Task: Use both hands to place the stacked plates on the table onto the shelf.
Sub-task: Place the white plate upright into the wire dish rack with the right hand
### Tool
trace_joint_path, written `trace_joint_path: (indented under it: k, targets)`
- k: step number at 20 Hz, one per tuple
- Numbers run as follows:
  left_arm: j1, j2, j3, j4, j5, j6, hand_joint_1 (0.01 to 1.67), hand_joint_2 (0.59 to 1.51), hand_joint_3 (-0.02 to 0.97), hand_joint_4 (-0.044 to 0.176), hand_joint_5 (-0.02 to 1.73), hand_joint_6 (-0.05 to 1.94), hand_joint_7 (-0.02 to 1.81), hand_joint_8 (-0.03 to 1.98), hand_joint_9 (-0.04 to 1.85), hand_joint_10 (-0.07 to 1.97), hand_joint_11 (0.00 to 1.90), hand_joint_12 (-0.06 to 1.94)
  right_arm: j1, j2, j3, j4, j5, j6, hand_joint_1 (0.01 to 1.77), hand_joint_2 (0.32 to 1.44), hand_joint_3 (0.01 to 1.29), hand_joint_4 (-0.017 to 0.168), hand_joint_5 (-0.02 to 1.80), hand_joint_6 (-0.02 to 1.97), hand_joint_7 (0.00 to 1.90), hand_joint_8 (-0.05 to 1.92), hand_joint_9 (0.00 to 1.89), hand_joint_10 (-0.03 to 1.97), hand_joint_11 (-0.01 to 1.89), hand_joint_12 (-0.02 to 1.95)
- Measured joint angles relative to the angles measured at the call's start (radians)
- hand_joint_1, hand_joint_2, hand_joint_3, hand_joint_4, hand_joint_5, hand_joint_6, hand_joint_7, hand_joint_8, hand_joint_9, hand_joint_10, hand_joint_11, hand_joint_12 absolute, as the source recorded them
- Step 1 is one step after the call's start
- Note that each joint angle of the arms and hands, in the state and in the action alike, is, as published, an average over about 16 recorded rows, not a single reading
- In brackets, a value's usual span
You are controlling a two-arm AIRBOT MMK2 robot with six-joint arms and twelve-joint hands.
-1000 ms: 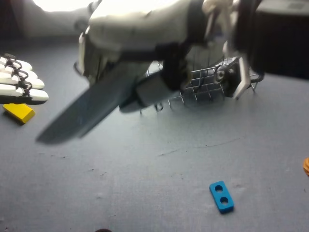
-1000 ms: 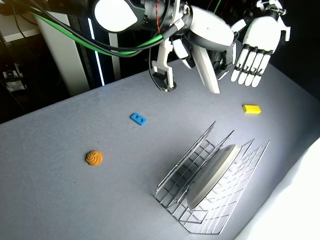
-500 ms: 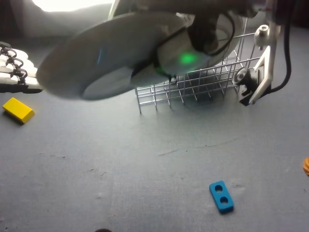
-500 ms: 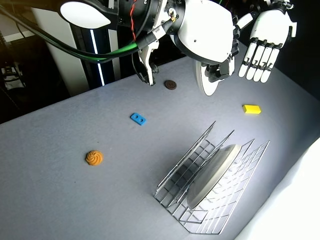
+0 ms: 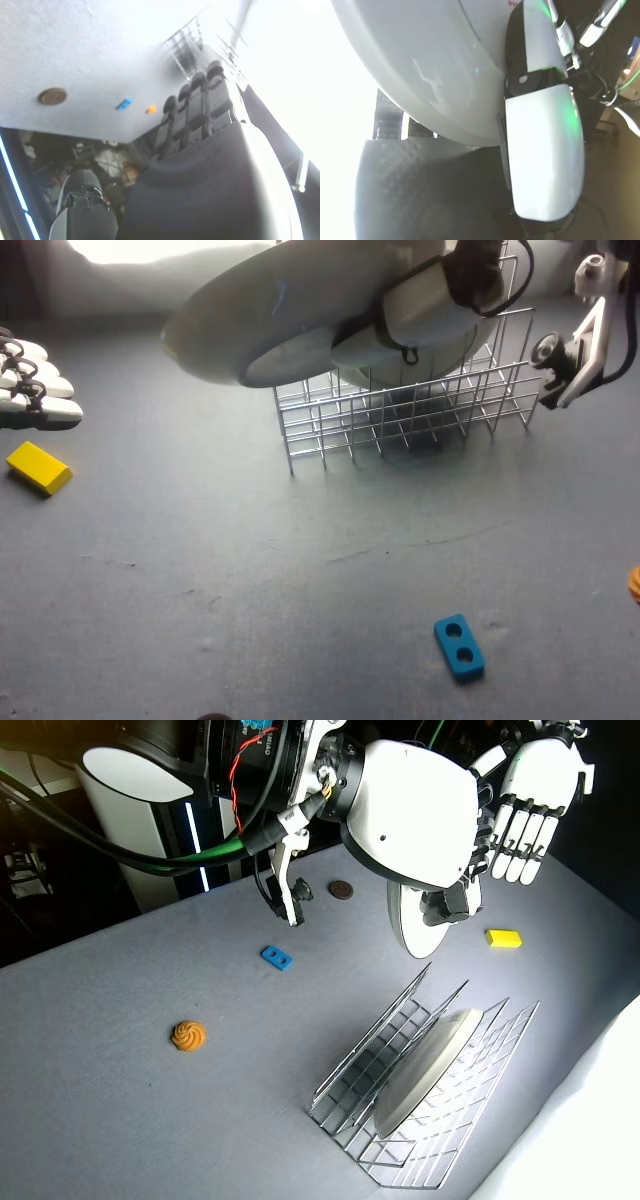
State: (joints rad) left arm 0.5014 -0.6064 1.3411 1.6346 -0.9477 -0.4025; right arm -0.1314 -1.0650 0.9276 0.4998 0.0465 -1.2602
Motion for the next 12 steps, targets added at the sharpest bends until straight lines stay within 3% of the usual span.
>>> trace_joint_path:
  k: [5, 12]
  targets:
    - [0.0, 0.0, 0.004, 0.001, -0.003, 0.0, 0.02, 1.006, 0.009, 0.002, 0.02, 0.02, 0.02, -0.01, 0.02, 0.01, 0.01, -0.01, -0.011, 0.015, -0.003, -0.041, 0.029, -0.08, 1.21, 0.98, 0.01, 0.013, 1.02, 0.85, 1.09, 0.76, 1.18, 0.02, 0.76, 0.98]
    - [-0.001, 0.0, 0.004, 0.009, -0.001, -0.001, 0.02, 1.007, 0.009, 0.002, 0.02, 0.02, 0.02, -0.01, 0.02, 0.01, 0.01, -0.01, -0.04, 0.032, -0.049, 0.011, 0.147, -0.302, 1.21, 0.98, 0.01, 0.013, 1.02, 0.88, 1.08, 0.78, 1.18, 0.02, 0.75, 1.0]
